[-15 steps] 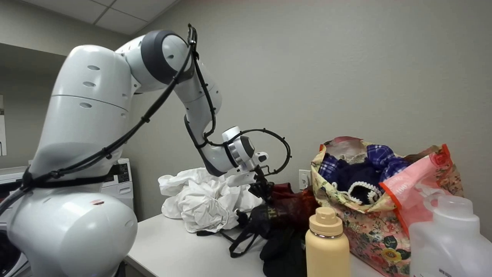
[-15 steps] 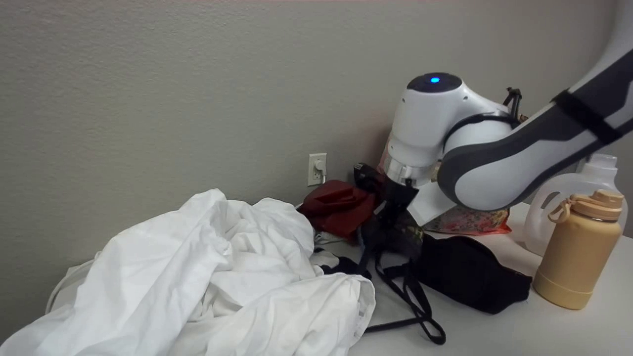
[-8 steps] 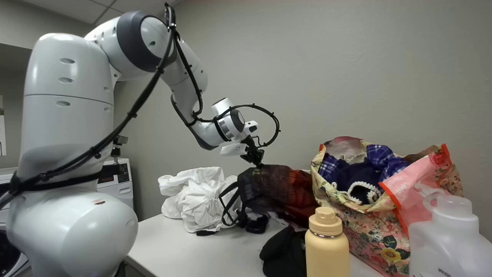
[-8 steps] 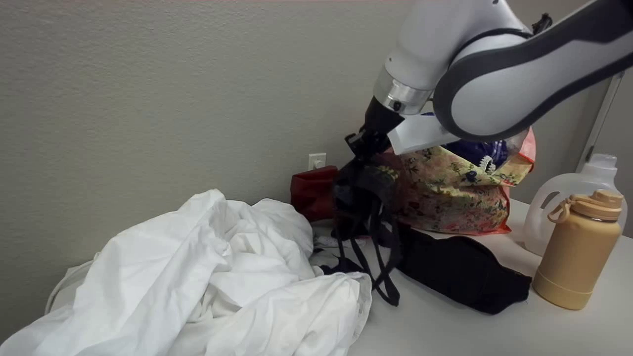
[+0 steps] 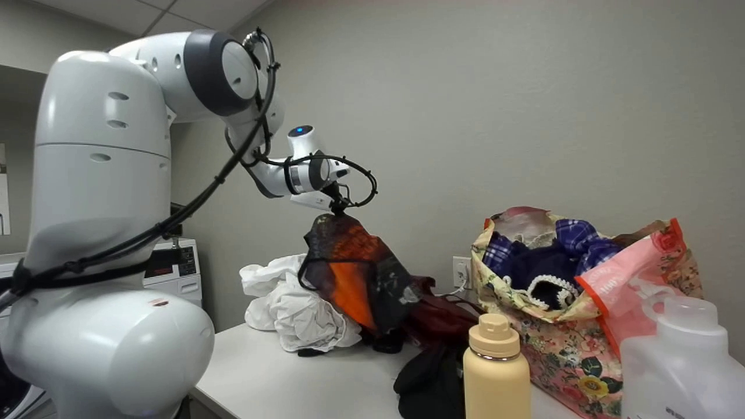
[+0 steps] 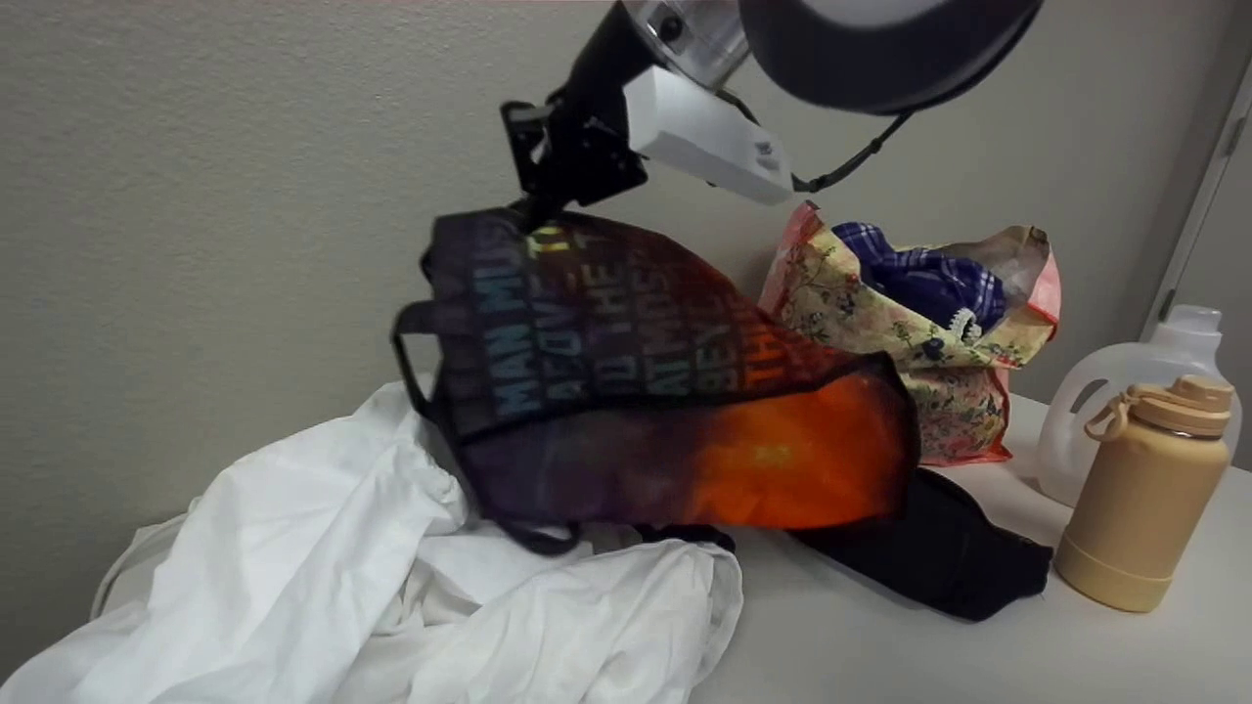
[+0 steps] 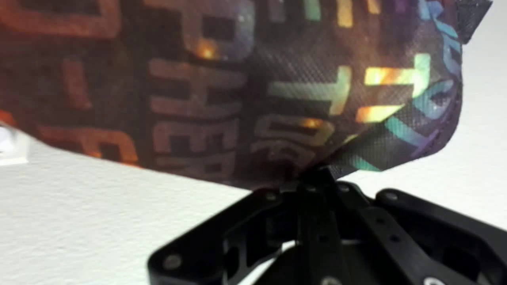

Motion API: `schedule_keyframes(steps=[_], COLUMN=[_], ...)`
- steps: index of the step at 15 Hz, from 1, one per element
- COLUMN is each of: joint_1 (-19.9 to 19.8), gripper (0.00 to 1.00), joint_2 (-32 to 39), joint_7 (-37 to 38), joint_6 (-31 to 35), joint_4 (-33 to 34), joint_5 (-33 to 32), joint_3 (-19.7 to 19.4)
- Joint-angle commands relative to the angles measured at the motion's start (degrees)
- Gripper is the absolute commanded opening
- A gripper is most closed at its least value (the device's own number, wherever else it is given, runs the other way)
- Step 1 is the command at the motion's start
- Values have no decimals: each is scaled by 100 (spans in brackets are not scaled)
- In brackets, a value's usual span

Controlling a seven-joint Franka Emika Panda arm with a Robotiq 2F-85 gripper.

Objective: Move the yellow bottle to the right side of the table and move the bag to the left

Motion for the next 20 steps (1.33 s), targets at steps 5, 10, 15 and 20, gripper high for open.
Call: schedule_keyframes(steps=[5,10,15,20], joint_1=[213,593,1163,1803], gripper=[0,1,34,72], joint_2=[756,1405,1741,1901], joint_7=[-1252,-1322,-750,31], joint_6=[282,162,-10,-517], joint_4=[1320,2096,1912,1886], joint_5=[1460,1253,18,-1289], joint_3=[1034,1036,191,-987])
